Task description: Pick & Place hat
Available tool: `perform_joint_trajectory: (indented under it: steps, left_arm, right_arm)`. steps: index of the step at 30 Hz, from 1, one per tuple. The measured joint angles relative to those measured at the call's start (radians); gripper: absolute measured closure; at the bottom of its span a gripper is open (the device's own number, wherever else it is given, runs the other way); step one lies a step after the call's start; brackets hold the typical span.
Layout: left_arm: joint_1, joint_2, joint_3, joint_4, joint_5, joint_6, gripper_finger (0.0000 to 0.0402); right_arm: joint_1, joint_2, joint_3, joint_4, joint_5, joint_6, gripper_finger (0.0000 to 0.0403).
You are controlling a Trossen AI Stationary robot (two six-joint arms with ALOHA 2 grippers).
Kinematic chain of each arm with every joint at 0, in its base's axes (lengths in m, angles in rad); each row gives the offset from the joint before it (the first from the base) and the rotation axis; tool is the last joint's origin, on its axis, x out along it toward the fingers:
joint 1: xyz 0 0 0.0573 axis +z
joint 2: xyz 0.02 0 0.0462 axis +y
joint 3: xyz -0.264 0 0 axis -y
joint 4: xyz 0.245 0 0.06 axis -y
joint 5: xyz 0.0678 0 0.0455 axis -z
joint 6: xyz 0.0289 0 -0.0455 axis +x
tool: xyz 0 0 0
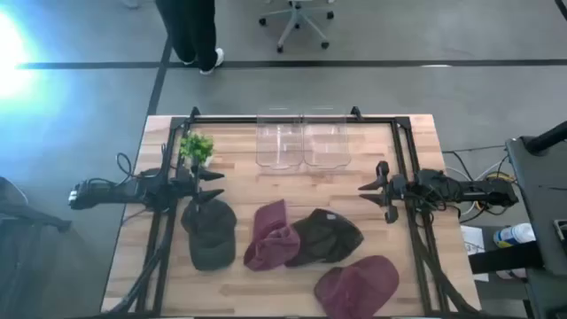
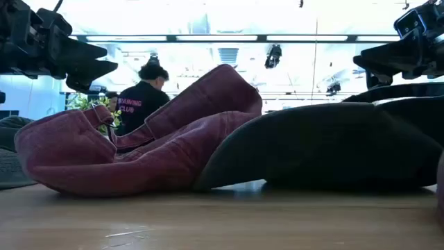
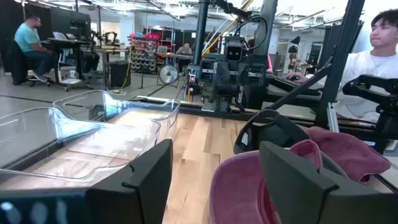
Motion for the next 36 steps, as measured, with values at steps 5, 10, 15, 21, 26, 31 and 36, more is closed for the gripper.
perform_joint_trajectory:
  steps: [5,10,15,21,26,31,36]
  left_arm:
    - [0.0,0.0,0.0,0.0,0.0,0.0,0.0168]
    - [0.0,0.0,0.0,0.0,0.0,0.0,0.0168]
    - [0.0,0.0,0.0,0.0,0.0,0.0,0.0168]
    - [0.0,0.0,0.0,0.0,0.0,0.0,0.0168]
    - [0.0,0.0,0.0,0.0,0.0,0.0,0.0168]
    - [0.0,0.0,0.0,0.0,0.0,0.0,0.0168]
    - [0.0,0.0,0.0,0.0,0.0,0.0,0.0168]
  right_arm:
    - [0.0,0.0,0.0,0.0,0.0,0.0,0.0312]
    - [0.0,0.0,0.0,0.0,0.0,0.0,0.0312]
    - [0.0,0.001,0.0,0.0,0.0,0.0,0.0312]
    - [0.0,0.001,0.0,0.003,-0.001,0.266,0.0312]
    - [0.0,0.001,0.0,0.033,-0.001,0.764,0.0312]
    - [-0.001,0.001,0.0,0.064,0.089,0.951,0.0312]
    - [-0.001,0.004,0.001,0.117,-0.027,1.086,0.0312]
